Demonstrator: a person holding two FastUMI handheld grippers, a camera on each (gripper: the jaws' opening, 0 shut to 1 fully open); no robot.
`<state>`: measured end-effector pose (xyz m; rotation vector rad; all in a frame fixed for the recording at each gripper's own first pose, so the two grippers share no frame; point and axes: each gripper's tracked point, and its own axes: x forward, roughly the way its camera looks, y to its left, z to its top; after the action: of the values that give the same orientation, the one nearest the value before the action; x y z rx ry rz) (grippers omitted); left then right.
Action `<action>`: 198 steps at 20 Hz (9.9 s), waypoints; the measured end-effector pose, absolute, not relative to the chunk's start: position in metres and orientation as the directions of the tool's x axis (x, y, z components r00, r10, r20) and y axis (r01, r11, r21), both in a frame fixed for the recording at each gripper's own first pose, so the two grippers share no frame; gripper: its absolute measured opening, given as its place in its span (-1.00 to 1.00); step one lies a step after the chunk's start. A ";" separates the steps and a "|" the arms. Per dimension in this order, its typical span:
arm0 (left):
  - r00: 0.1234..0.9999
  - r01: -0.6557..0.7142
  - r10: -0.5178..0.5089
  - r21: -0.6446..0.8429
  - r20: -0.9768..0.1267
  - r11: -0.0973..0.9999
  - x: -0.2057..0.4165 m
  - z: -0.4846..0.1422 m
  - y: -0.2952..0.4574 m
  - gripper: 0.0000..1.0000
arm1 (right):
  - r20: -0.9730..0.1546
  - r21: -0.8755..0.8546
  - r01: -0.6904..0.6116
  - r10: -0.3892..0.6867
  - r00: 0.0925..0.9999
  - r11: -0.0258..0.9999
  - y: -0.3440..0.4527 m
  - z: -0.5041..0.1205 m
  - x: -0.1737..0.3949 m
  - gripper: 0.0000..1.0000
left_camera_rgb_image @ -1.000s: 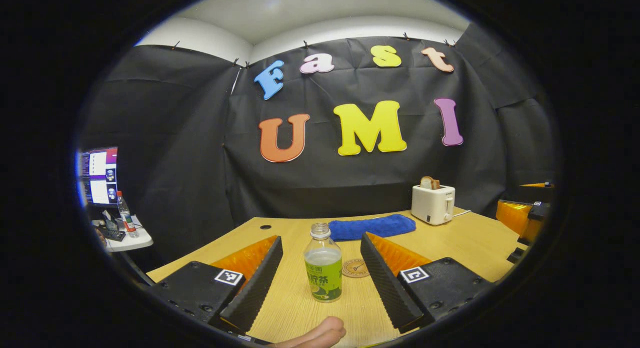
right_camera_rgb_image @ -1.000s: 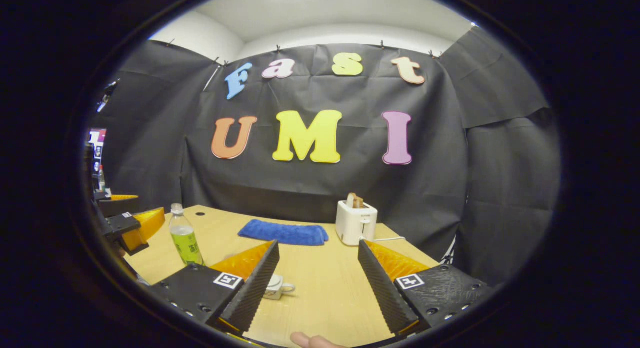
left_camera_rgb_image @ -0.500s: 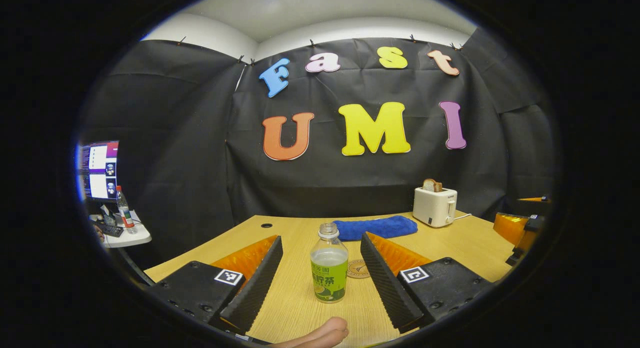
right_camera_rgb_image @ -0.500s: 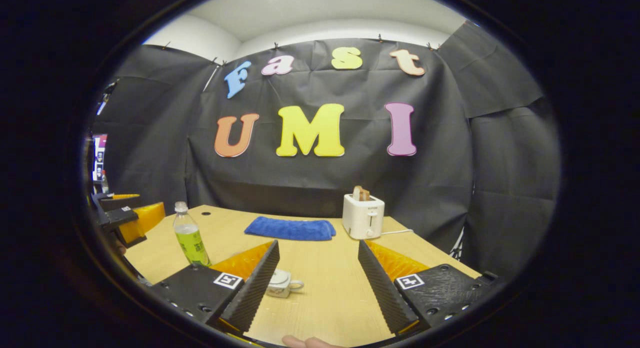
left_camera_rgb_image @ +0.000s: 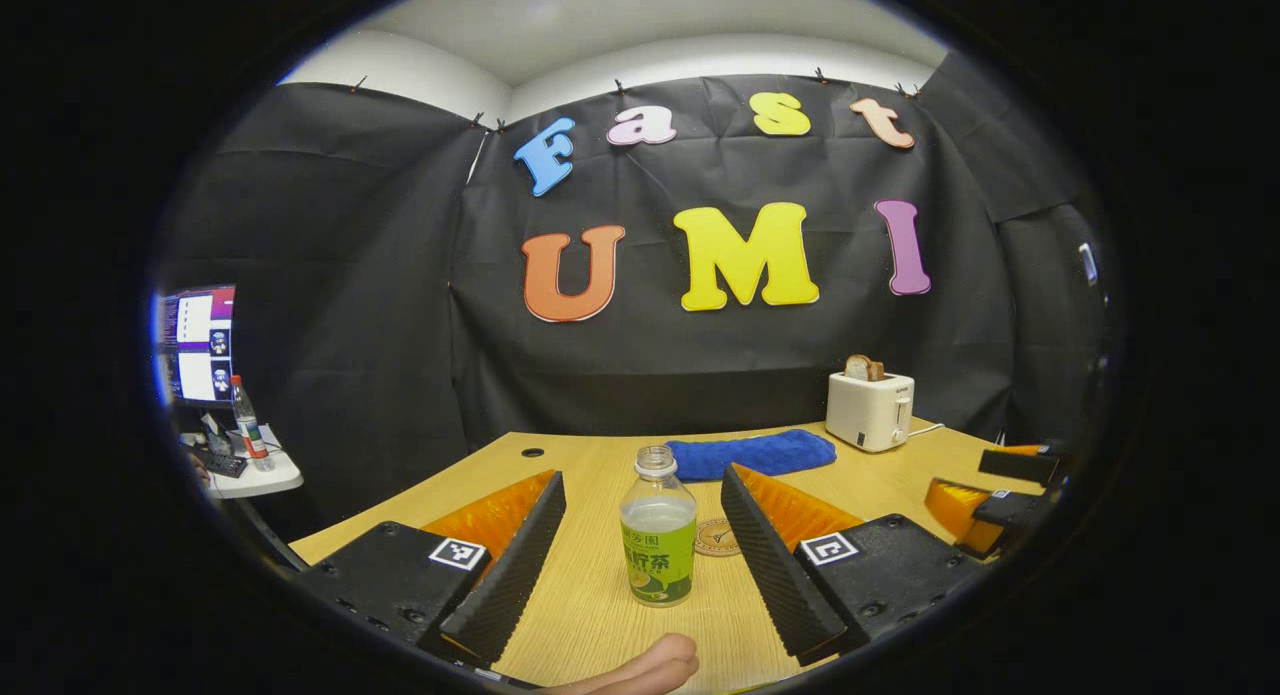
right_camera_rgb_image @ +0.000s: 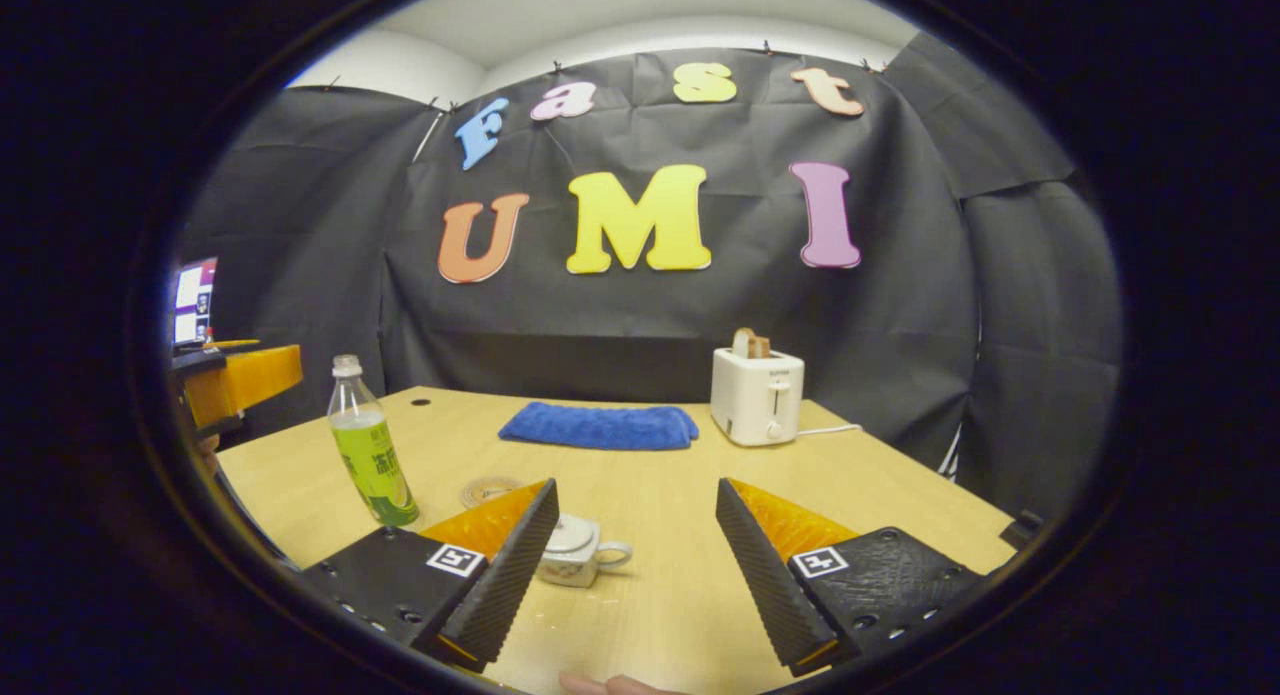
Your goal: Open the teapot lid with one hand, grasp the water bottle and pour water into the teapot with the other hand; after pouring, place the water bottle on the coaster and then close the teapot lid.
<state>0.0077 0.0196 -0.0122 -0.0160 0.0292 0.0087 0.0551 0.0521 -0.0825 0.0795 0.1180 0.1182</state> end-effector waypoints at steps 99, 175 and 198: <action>0.965 0.206 0.048 0.861 -0.257 0.464 0.072 -0.125 -0.061 0.51 | -0.104 0.104 -0.031 0.042 0.994 0.994 -0.056 -0.094 0.084 -1.00; 0.970 0.245 0.014 0.969 -0.244 -0.043 0.102 -0.045 -0.101 0.51 | -0.067 0.144 0.094 -0.085 0.994 0.985 -0.115 -0.080 0.079 -1.00; 0.985 0.174 -0.175 -0.074 0.000 0.982 0.138 -0.021 -0.075 0.55 | -0.100 0.093 0.084 -0.075 0.992 0.992 -0.097 -0.107 0.091 -1.00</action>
<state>0.1376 -0.0747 -0.0210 -0.0735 0.0067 -0.1754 0.0915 -0.0967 -0.1067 0.0972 0.0964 -0.0797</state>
